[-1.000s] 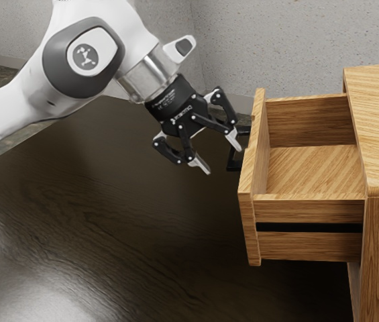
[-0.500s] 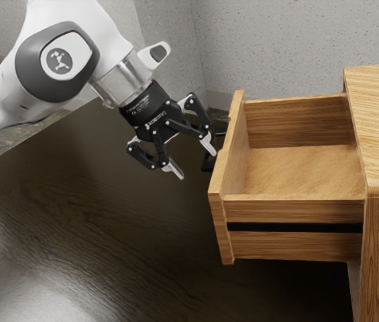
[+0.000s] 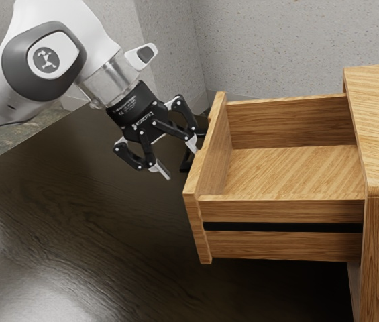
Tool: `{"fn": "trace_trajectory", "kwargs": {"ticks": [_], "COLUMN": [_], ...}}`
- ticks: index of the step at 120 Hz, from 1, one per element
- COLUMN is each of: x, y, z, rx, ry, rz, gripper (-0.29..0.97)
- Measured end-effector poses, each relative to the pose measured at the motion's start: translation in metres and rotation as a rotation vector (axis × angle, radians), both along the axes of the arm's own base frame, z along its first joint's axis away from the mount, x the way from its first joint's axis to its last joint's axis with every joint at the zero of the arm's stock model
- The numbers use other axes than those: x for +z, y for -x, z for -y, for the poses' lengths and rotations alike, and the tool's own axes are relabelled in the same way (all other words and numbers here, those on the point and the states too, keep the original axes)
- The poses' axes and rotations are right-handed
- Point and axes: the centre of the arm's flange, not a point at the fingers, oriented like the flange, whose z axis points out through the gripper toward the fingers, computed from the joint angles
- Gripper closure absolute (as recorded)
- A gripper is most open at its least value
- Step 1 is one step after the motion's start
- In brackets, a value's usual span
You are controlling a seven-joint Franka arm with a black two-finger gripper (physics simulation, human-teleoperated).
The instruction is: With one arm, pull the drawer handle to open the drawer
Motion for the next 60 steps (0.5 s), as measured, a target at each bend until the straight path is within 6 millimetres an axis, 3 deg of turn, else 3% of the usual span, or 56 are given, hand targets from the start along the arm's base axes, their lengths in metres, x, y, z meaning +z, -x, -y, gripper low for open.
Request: {"fn": "trace_trajectory", "kwargs": {"ticks": [12, 20, 28, 37, 41, 45, 60], "x": [0.003, 0.018, 0.048, 0.113, 0.137, 0.148, 0.134], "y": [0.001, 0.007, 0.014, 0.027, 0.032, 0.038, 0.053], "z": [-0.005, -0.006, -0.005, 0.001, 0.011, 0.023, 0.098], "rx": [0.006, 0.006, -0.003, -0.038, -0.081, -0.125, -0.329], "ry": [0.001, -0.001, -0.002, -0.036, -0.090, -0.158, -0.406], "rz": [0.003, 0.026, 0.068, 0.166, 0.200, 0.201, 0.108], "gripper": [0.22, 0.20, 0.18, 0.14, 0.12, 0.10, 0.05]}}
